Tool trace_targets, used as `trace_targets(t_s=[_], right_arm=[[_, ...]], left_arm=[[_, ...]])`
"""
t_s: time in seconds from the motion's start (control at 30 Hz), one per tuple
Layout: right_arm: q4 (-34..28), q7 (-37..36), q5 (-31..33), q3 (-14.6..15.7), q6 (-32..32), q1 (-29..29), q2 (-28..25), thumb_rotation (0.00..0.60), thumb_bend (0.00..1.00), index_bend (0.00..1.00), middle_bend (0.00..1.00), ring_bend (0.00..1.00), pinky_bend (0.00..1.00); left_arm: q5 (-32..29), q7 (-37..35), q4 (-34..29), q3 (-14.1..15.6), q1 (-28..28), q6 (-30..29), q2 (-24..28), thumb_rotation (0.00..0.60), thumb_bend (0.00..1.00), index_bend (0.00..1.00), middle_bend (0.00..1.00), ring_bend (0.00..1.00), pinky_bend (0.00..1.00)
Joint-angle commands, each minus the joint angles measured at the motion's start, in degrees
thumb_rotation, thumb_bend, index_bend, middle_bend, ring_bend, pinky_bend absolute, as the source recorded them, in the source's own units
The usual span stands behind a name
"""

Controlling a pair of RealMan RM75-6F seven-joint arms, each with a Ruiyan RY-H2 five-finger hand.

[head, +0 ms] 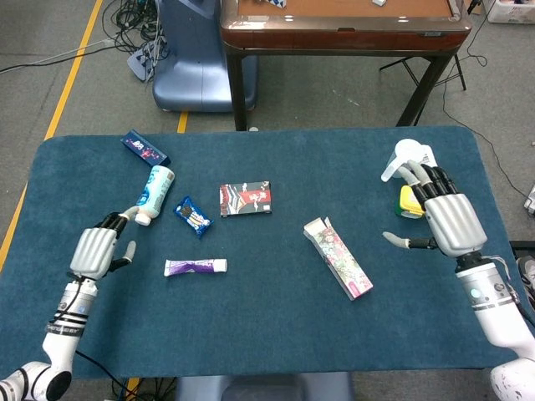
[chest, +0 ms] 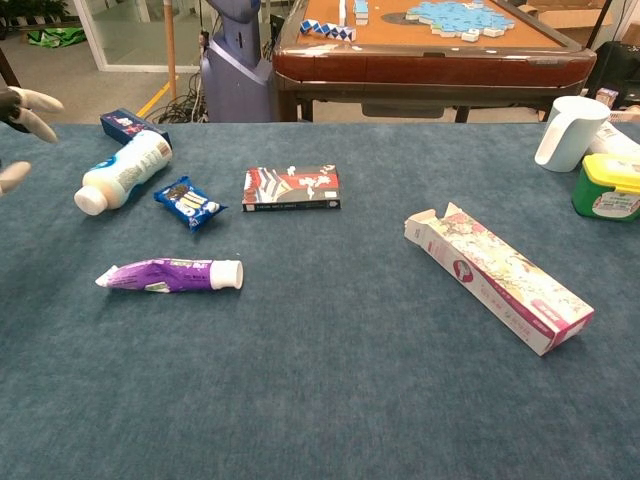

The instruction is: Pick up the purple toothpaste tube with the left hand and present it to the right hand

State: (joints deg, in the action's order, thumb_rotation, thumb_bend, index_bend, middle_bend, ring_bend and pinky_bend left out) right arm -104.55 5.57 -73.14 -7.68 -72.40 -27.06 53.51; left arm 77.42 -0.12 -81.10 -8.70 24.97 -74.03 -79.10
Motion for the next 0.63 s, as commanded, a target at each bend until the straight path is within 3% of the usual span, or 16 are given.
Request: trace_targets(t_s=[0.03, 0.4, 0.63], right_arm=[[1.98, 0.49, -0.71, 2.19, -4.40, 4.33, 1.67, 0.380, 0.17, 0.00, 0.00, 0.00, 0.00], [5.48, 0.75, -4.98, 7.44, -16.08, 16.35, 6.20, 0.443, 0.20, 0.00, 0.02, 0.00, 0.00], [7.41, -1.58, -5.31, 8.19, -18.15, 20.52, 7.59, 0.443, 0.20, 0.00, 0.02, 0.00, 0.00]], left_arm=[[0.49, -1.55, -1.91, -0.10, -3.39, -4.60, 2.96, 0.600, 0.46, 0.16, 0.24, 0.18, 0.37], [4.75, 3.87, -8.98, 4.13, -11.39, -14.43, 6.93, 0.600, 0.46, 0.22, 0.24, 0.18, 0.37], [6.38, 8.08, -12.85, 6.12, -14.41, -16.80, 8.07, 0.600, 0.46, 0.23, 0.24, 0.18, 0.37]])
